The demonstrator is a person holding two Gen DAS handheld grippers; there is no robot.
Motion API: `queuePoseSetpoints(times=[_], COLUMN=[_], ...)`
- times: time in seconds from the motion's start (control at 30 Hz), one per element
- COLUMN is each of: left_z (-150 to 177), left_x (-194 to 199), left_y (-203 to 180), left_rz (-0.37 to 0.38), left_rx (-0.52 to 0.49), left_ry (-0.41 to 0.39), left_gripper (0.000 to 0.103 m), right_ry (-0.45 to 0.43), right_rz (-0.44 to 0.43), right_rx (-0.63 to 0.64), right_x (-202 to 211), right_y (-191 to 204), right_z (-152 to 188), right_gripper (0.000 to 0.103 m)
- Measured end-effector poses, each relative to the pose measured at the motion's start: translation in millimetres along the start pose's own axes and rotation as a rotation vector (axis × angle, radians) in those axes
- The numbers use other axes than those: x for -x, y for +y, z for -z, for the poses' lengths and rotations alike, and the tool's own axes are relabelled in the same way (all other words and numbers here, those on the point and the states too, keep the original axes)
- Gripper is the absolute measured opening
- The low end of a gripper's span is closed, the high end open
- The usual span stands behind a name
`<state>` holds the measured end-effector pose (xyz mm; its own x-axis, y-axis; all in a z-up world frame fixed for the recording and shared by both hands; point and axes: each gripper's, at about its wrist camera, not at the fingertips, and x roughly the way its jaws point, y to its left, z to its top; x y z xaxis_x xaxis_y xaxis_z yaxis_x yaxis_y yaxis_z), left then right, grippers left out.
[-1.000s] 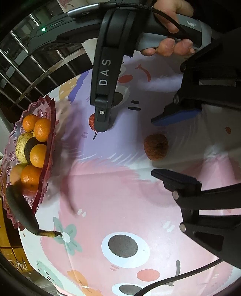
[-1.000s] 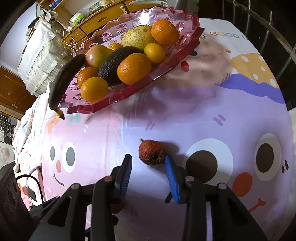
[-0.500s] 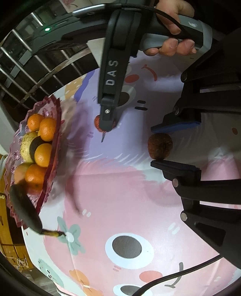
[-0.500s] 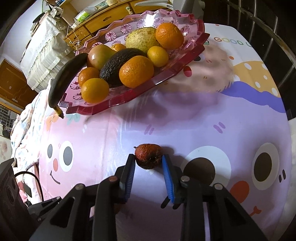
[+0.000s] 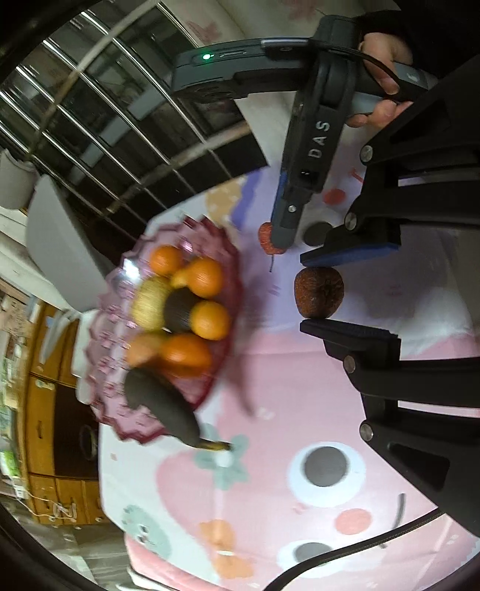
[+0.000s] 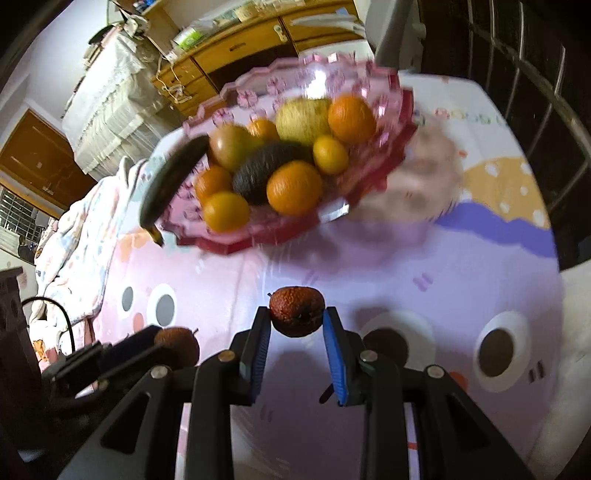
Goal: Organize fruits
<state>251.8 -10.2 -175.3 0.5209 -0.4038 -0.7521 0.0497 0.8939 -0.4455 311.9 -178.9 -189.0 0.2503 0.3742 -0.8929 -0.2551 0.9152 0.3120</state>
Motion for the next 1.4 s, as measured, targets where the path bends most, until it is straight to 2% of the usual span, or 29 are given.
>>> queuePoseSetpoints(times=[0.37,0.5,0.67,0.83,0.9,1.1,1.2,1.33,1.4], left_z=[-40,-53,-61,-61,-60,-49,-35,-9,9], left_x=[-7,-21,-40,-46,-45,-33,-20,0,11], left_y=[-18,-24,-27,-21,-19,-14,-8,7,18], left_rz=[0.055,0.054,0.031,0.005,0.007,0.01,0.007,-0.004,-0.049], left_rx=[0.004,0.0,0.008,0.038,0.043,0.047,0.047,0.047,0.045], left_ry=[-0.14,-0.154,-0.128,-0.129,-0.131,-0.119,-0.104,-0.078,-0.03], left_gripper=[0.027,0.027,0.028,0.05,0.053,0.065,0.07,0.079,0.087], right_ry=[-0.149,-0.191,-0.224,-0.252,-0.26,-0.264,-0.262,-0.237,-0.214], right_rz=[-0.043,-0.036,-0.02,-0.006,0.001,0.04,0.067,0.113,0.138], right_rx=[0.056,0.082,0.096,0.074,0.062,0.037,0.022,0.0,-0.005], right_x=[28,26,14,10,11,18,22,25,27], right_y=[-3,-6,-14,-23,-26,-23,-17,-2,7], right_z=[-29,-41,-43,-45,-44,-37,-23,9,30], right_gripper=[0.029,0.029,0.03,0.033,0.04,0.044,0.055,0.056,0.056])
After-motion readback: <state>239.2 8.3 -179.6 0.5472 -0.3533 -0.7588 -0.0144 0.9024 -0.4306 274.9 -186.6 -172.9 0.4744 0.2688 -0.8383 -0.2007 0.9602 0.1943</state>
